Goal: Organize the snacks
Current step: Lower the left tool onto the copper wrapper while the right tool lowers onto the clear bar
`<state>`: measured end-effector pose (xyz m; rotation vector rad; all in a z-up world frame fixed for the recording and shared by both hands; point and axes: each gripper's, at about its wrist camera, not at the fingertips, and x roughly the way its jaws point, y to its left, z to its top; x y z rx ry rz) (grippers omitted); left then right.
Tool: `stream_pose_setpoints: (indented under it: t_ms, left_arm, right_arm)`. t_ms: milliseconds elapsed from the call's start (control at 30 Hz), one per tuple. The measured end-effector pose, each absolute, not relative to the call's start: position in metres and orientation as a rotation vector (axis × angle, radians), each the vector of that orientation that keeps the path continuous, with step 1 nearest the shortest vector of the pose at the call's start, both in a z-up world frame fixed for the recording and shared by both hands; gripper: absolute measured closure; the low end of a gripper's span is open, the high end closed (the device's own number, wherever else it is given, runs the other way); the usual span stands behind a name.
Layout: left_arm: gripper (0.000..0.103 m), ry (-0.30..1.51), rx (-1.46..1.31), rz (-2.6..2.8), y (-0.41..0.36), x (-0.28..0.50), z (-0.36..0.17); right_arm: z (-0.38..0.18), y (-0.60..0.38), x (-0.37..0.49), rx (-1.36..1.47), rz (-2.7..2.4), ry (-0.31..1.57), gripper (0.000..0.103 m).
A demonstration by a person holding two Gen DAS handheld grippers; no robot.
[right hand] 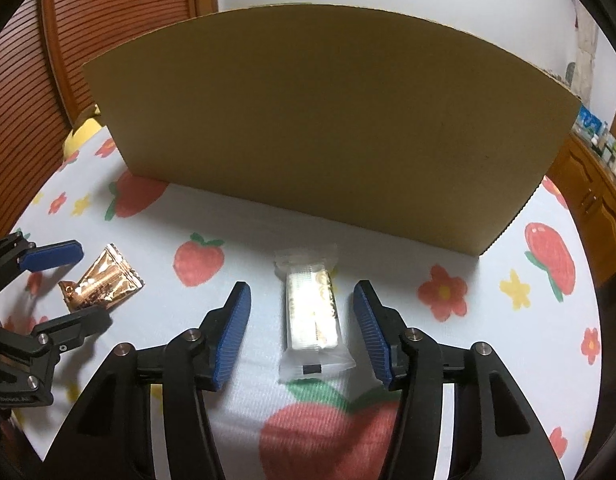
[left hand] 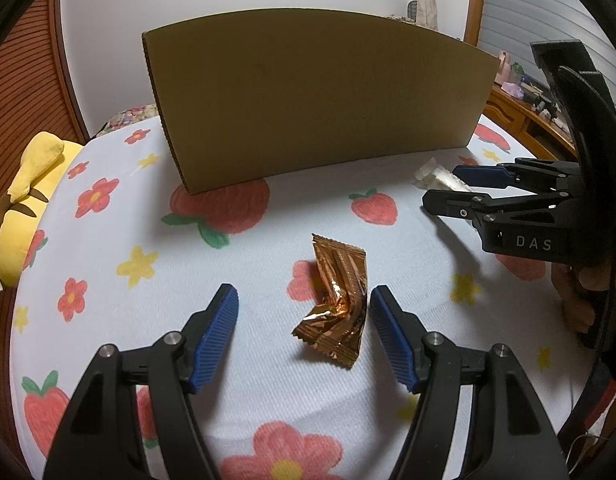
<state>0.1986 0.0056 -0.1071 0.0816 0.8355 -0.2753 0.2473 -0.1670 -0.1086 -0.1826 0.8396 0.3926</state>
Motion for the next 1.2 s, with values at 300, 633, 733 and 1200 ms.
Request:
stream_pose_setpoints:
  t_ms: [300, 633, 733, 1200]
  left_arm:
    - [0.033, 0.835, 0.115, -0.295, -0.001, 0.197, -0.108]
    - [0.043, 0.838, 0.107, -0.304, -0.001, 0.199, -0.105]
    - [0.051, 0.834, 0.129, -0.311, -0.006, 0.2, -0.102]
    - [0.067, 0.848, 0.158, -0.321, -0.016, 0.201, -0.104]
  right_arm:
    - [-0.107, -0.171, 0.246, -0.191, 0.401, 0.838, 0.044]
    - [-0.108, -0.167, 0.248, -0.196, 0.4, 0.838, 0.043]
    - [-0.108, -0.167, 0.248, -0.196, 0.4, 0.838, 0.043]
    - [-0.109, -0.167, 0.248, -0.196, 0.4, 0.838, 0.043]
